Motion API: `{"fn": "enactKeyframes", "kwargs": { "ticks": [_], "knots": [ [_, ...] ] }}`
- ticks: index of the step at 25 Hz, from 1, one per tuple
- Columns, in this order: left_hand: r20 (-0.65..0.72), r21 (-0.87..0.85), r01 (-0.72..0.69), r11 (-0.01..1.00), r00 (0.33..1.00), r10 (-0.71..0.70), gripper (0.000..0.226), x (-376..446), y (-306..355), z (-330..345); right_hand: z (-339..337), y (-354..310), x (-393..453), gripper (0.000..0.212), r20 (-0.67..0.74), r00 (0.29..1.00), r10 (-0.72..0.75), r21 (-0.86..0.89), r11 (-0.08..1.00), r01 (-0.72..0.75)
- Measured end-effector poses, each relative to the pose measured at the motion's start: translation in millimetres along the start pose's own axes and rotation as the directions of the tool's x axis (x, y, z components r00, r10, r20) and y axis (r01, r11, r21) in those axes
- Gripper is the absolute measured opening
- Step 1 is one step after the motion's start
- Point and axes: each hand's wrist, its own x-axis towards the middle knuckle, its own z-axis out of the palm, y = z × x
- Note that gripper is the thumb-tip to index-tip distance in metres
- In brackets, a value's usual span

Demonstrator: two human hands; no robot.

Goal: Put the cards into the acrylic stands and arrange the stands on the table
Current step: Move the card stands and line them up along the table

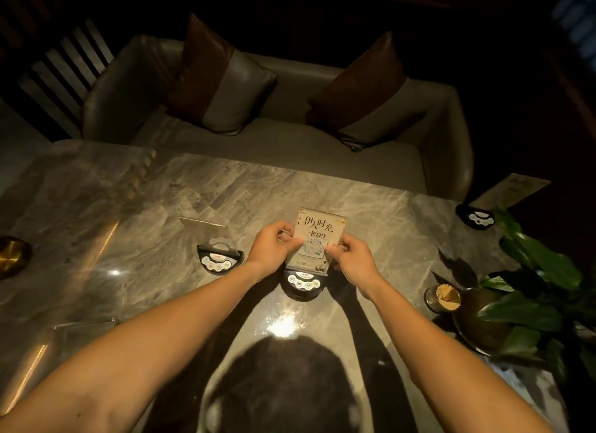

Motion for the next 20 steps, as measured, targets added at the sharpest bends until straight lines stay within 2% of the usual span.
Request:
{"fn": "enactKeyframes", "kwargs": {
  "ticks": [2, 5, 10, 14, 20],
  "knots": [
    [0.000, -0.010, -0.020, 1.000, 1.000, 0.020, 0.012, 4, 26, 7, -24, -13, 3, 0.023, -0.013, 1.000, -0.015, -0.008, 1.000, 0.015],
    [-0.020, -0.041, -0.071, 0.997, 0.997, 0.070, 0.012, 17, 77, 25, -73, -32, 9, 0.009, -0.060, 0.997, -0.054, -0.033, 0.998, 0.052],
    [-0.011, -0.094, -0.166, 0.982, 0.986, 0.166, 0.013, 46, 151, 66, -163, -65, 22, 0.013, -0.099, 0.984, -0.150, -0.083, 0.986, 0.142],
    [0.008, -0.097, -0.219, 0.971, 0.975, 0.220, 0.008, 76, 193, 108, -224, -65, 44, 0.008, -0.155, 0.975, -0.159, -0.082, 0.986, 0.148],
    [-0.022, -0.055, -0.217, 0.975, 0.976, 0.216, 0.021, 122, 217, 186, -292, -34, 98, 0.029, -0.229, 0.958, -0.174, -0.187, 0.974, 0.132]
  ]
}}
